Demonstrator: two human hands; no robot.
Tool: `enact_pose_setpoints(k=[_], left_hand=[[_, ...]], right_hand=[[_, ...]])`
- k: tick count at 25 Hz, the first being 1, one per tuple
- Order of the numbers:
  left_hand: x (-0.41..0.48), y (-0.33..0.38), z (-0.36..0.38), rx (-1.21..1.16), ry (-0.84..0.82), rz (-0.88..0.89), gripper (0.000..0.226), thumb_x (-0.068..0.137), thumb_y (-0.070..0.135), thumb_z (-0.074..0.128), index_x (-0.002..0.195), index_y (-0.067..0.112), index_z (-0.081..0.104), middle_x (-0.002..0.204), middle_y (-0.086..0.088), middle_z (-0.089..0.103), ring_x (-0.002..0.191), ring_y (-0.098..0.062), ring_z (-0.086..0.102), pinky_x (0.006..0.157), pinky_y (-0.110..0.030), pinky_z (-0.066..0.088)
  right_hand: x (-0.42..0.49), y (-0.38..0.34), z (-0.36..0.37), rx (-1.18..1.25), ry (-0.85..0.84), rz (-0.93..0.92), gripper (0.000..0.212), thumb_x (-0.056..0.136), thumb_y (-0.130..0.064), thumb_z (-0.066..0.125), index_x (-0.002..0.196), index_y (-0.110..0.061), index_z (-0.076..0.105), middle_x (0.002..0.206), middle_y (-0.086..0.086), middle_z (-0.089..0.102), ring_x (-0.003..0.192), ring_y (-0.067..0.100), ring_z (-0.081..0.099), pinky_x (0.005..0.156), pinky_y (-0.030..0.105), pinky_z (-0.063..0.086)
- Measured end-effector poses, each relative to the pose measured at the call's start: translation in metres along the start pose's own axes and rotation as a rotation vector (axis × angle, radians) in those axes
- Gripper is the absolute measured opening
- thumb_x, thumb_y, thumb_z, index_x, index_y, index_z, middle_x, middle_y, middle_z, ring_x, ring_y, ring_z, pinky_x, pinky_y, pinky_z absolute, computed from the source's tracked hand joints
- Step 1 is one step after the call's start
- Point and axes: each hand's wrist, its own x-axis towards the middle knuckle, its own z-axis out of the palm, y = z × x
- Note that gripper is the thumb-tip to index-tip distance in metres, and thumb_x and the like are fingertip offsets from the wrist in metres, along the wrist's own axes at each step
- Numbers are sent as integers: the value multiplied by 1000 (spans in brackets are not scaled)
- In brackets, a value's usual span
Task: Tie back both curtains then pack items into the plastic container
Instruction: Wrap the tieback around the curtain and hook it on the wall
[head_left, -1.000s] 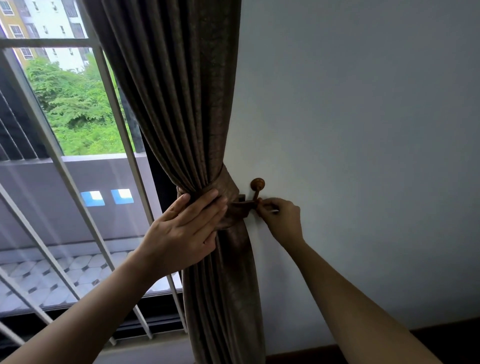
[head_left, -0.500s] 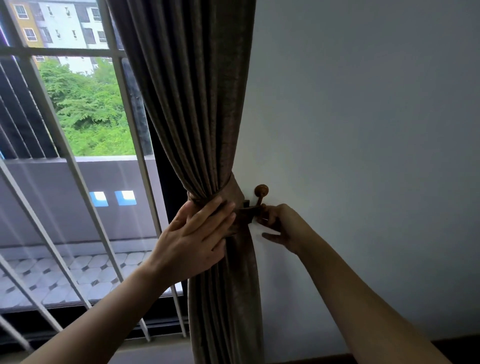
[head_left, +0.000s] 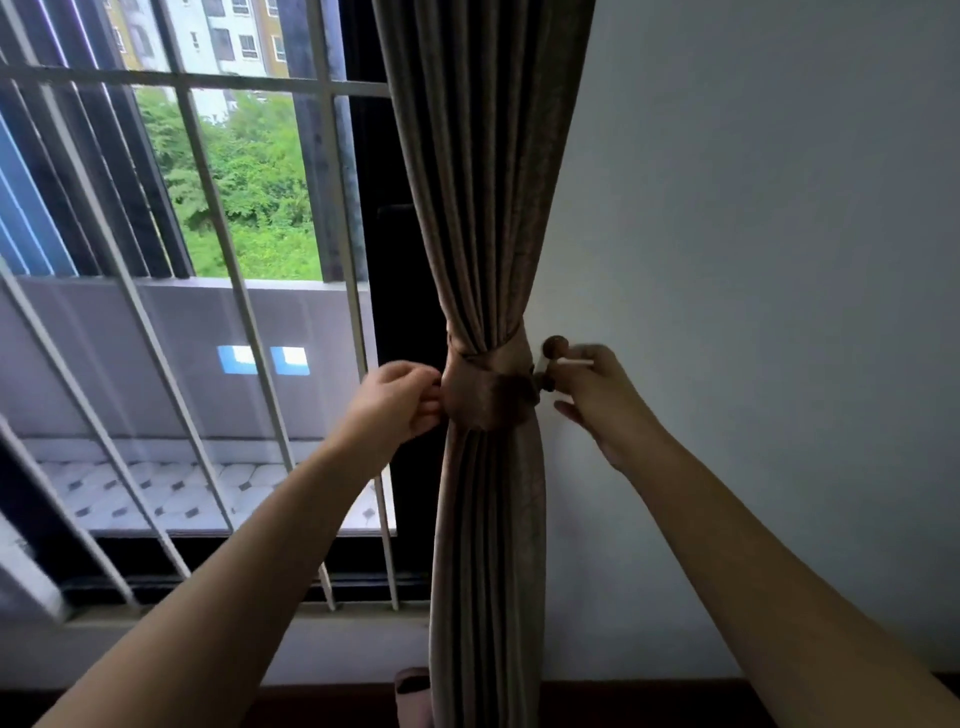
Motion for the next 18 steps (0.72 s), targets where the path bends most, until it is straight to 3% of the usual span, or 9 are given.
enact_pose_setpoints(k=[2, 5, 8, 10, 14, 18], left_hand=[[-2, -12, 2, -204, -99, -270, 22, 96, 10, 44, 79, 5, 57, 55, -2, 54, 42, -6, 51, 45, -14, 47], [-4, -24, 8, -507, -122, -384, 28, 95, 10, 42, 69, 9, 53, 51, 0, 53, 44, -6, 50, 43, -13, 44], [-7, -27, 16, -557, -96, -356, 29, 93, 4, 41, 67, 8, 54, 48, 0, 54, 42, -5, 51, 44, -12, 42], [-11, -29, 19, -607, -133, -372, 26, 92, 11, 44, 69, 8, 55, 51, 0, 54, 44, -6, 49, 51, -14, 39], [-17, -27, 16, -622, -205, -381, 26, 91, 24, 51, 68, 12, 56, 53, 2, 49, 42, -6, 46, 42, -16, 35], [-18, -35, 19, -711, -246, -345, 26, 95, 23, 46, 71, 16, 53, 47, 5, 41, 38, -4, 41, 39, -15, 32]], right_hand=[[-7, 18, 7, 164, -100, 326, 12, 93, -7, 45, 86, -12, 53, 81, 7, 58, 70, 15, 56, 74, 28, 48], [-18, 31, 19, 520, -104, 496, 19, 96, -5, 44, 80, -6, 55, 56, 6, 60, 49, 11, 58, 48, 22, 52], [-18, 25, 20, 878, -16, 522, 19, 96, 2, 39, 83, -2, 53, 73, 12, 56, 63, 15, 54, 43, 17, 51], [-20, 24, 20, 1020, -24, 540, 22, 94, 4, 35, 83, -3, 52, 74, 11, 53, 61, 14, 50, 40, 16, 48], [-26, 30, 17, 944, -126, 519, 23, 93, -7, 37, 77, -10, 53, 53, 1, 52, 44, 10, 45, 43, 19, 36], [-31, 24, 17, 952, -118, 463, 13, 92, -10, 46, 87, -8, 58, 67, 5, 59, 58, 13, 47, 57, 22, 39]])
